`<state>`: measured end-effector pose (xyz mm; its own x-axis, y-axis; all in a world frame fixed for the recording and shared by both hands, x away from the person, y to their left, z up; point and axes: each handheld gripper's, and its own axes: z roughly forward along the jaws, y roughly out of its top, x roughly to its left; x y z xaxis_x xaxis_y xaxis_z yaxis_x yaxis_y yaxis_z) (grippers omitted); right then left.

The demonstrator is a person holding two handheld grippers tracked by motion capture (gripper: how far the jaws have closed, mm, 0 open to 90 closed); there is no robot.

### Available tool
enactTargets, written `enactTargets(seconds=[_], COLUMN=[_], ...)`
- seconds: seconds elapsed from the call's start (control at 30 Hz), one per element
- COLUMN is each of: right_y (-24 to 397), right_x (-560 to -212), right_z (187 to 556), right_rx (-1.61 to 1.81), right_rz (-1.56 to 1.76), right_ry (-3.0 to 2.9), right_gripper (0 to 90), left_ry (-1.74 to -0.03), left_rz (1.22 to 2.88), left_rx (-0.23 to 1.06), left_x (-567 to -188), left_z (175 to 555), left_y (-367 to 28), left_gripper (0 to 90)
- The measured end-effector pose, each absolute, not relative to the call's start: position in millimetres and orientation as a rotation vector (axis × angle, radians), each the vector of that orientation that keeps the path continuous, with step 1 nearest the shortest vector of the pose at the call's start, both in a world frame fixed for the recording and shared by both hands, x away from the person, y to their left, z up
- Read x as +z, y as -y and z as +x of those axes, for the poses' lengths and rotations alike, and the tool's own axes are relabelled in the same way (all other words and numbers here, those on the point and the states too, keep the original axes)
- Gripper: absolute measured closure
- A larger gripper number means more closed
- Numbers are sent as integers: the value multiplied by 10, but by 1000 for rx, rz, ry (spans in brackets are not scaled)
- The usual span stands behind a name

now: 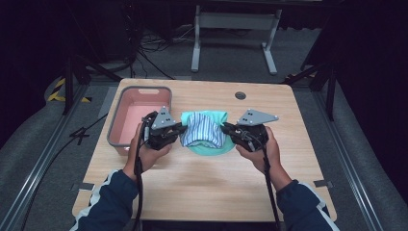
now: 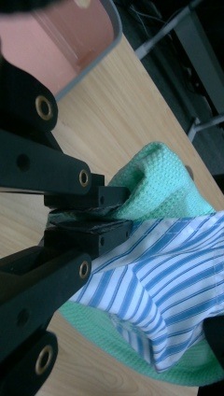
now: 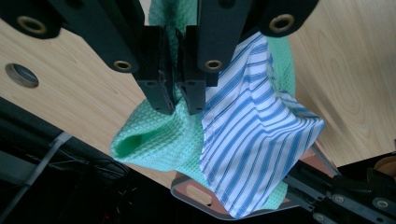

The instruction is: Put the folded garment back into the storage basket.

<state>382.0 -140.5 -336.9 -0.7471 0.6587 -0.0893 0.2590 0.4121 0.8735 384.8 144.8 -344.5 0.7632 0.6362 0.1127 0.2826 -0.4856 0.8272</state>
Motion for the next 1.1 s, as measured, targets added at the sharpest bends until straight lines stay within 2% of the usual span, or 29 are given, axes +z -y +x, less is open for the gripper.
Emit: enactTargets(seconds=[0.57, 1.1], right_y=[642, 208], right_x=[-3300, -3291], right_z=[3988, 4132], right_rx=[1302, 1354], right_rz=[693, 649], right_ry=[-2285, -2323], right_gripper=[834, 836], left_ry=[-812, -892], left_rz=[2038, 1987], left_rx=[624, 691], left_x=[-3299, -3246], left_z=[3858, 3778], left_y=[-2010, -2381], left_gripper=[832, 831])
